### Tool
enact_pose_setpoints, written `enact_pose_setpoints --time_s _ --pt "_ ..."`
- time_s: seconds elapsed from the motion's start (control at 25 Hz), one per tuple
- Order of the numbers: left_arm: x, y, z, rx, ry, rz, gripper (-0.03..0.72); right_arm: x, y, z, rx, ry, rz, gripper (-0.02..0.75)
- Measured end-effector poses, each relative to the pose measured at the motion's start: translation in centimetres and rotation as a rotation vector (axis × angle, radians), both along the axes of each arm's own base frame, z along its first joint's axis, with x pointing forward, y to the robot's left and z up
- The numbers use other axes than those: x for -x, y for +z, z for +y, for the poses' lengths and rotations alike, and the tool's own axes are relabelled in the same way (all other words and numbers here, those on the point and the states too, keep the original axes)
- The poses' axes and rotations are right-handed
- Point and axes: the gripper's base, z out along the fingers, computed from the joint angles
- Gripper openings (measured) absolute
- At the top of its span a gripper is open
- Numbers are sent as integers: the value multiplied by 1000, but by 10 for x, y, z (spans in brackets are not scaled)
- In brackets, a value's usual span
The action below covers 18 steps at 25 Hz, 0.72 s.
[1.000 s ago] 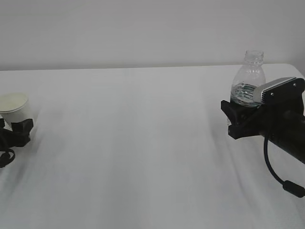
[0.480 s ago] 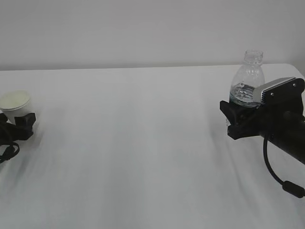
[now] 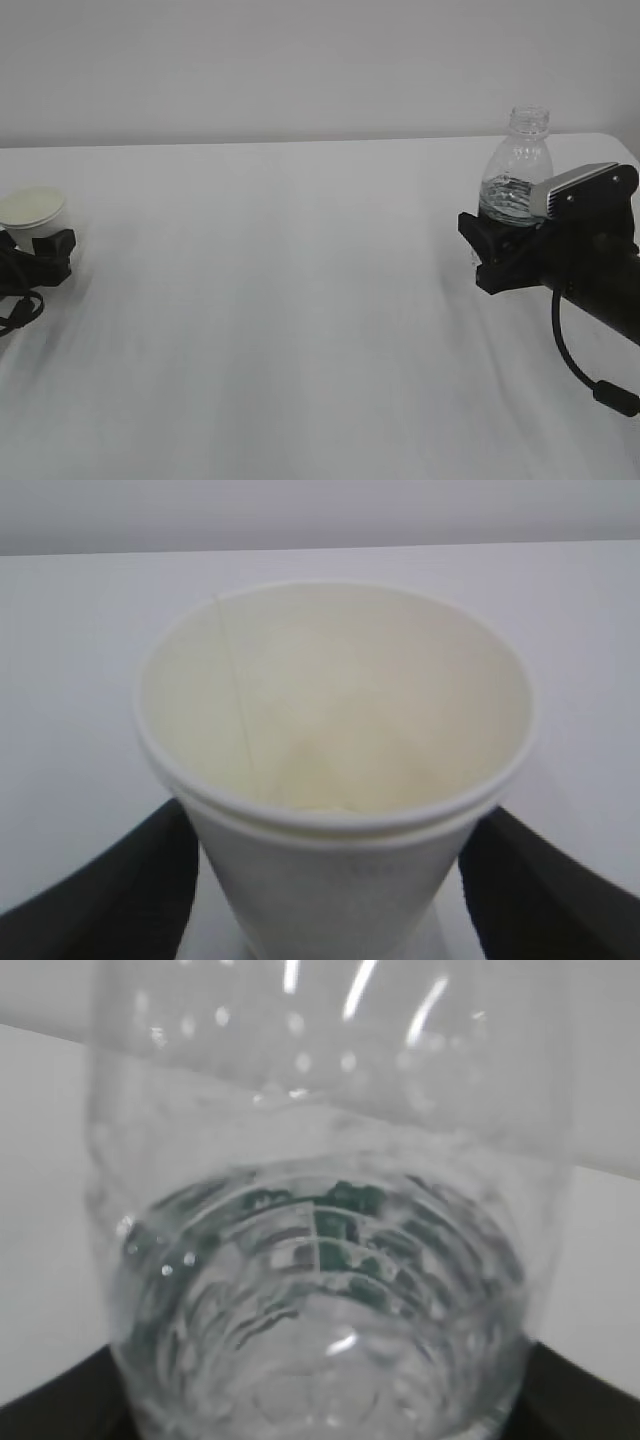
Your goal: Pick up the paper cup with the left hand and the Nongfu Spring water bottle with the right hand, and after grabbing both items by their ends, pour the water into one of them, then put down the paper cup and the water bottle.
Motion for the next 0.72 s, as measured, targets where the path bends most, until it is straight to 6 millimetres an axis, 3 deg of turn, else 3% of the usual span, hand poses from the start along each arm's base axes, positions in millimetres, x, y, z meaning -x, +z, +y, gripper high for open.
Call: enact_pose_setpoints --time_s 0.48,0.72 --pt "2 -11 0 4 1 31 627 0 0 1 -4 8 2 475" --pt "-11 -5 1 -2 1 -15 629 0 0 1 -5 12 3 475"
